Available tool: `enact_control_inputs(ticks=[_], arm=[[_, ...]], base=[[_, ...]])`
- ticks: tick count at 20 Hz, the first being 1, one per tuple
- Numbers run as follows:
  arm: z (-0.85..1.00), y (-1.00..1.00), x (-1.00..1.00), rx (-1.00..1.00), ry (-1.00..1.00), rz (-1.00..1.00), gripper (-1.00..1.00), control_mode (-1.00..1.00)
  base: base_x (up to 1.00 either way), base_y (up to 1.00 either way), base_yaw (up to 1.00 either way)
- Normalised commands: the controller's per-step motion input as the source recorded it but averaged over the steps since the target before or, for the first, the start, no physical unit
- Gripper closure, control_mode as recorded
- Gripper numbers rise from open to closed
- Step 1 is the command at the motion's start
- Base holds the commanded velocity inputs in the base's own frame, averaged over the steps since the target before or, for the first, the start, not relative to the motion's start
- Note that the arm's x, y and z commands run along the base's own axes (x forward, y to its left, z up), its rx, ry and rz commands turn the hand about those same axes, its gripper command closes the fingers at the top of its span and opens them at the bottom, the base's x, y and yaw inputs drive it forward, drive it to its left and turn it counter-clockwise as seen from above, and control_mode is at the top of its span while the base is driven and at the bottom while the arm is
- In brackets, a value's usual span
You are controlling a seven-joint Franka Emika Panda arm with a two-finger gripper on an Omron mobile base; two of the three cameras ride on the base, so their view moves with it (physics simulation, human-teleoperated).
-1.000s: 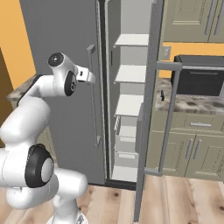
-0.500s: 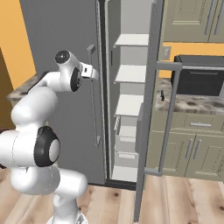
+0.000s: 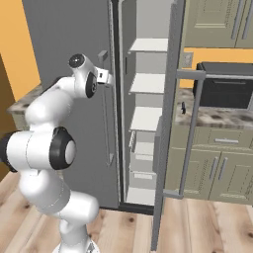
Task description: Retrieve the butter from the fridge and place it on a plate on the dining table. Then retrieve the butter knife by the fridge and place it near the plate.
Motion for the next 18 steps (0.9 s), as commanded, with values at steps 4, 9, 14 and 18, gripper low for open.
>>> enact_control_inputs(ticks=[4,9,14,18], arm=[[0.0,0.0,0.42,0.0,0.0,0.0,-1.0,-1.0],[0.0,0.0,0.37,0.0,0.0,0.0,-1.0,-1.0],[-0.03,0.0,0.3,0.0,-0.04,0.0,-1.0,-1.0],[-0.03,0.0,0.33,0.0,-0.06,0.0,-1.0,-1.0]], base=[[0.0,0.0,0.0],[0.0,0.0,0.0],[0.0,0.0,0.0],[0.0,0.0,0.0]])
